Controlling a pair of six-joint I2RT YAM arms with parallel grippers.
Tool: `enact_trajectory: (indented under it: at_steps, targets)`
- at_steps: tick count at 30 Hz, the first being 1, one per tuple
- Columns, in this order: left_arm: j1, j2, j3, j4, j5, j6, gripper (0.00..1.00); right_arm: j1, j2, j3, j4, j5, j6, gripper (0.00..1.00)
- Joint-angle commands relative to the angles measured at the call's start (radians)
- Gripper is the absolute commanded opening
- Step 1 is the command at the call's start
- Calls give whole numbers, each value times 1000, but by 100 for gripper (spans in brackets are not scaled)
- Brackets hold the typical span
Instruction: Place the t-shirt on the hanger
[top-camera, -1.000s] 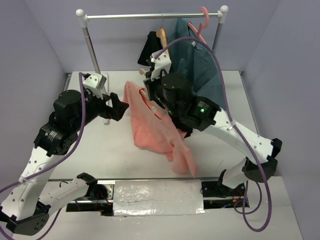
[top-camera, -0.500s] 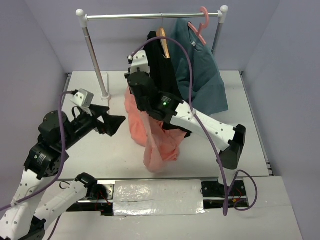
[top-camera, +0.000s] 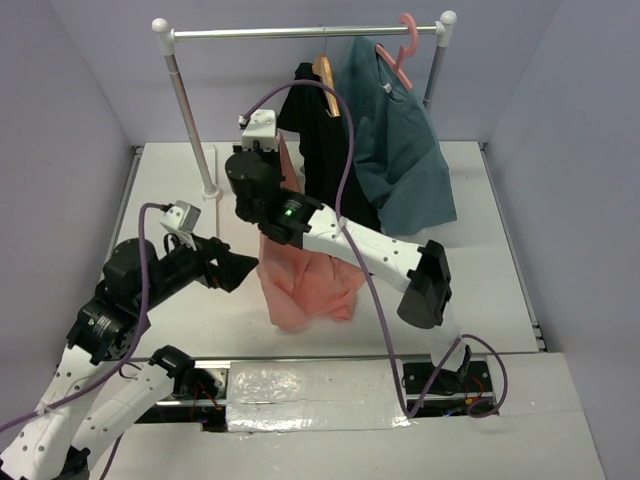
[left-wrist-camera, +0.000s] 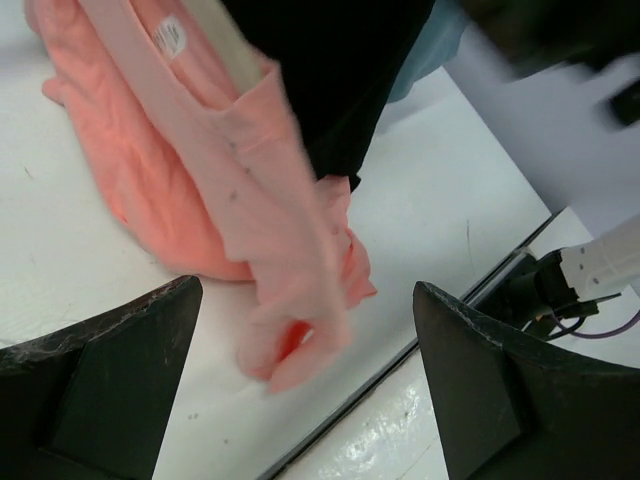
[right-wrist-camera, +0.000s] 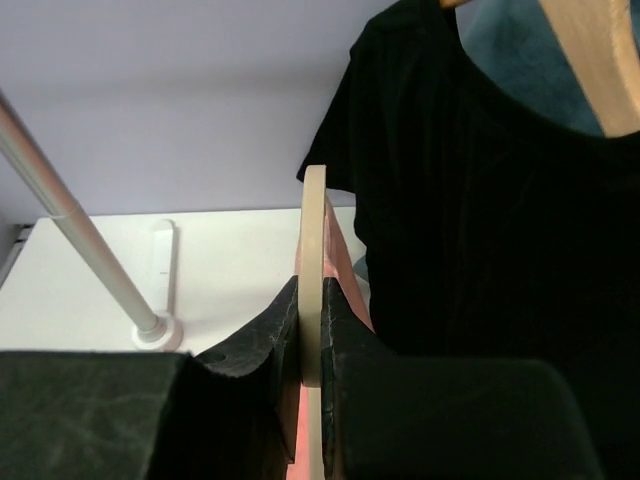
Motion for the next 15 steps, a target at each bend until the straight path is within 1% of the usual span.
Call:
enact_trajectory:
  at_steps: [1,2,5,8,11,15]
  targets:
    - [0,-31,4,100,-32,-16,99,23,20,16,278,146,-126,0]
    - [0,-28,-23,122,-37,-18,99,29,28,24,322,157,-166,0]
    - [0,-29,-78,158,-60,-13,99,42,64,60,335,173,-200,0]
    - [0,-28,-112,177,-101,-3,95,48,90,82,369,185,-245,0]
    - [0,-8,-134,177,-156,-4,88,48,92,90,349,185,-234,0]
    - [0,23,-155,200,-169,-13,82,48,72,88,265,160,-138,0]
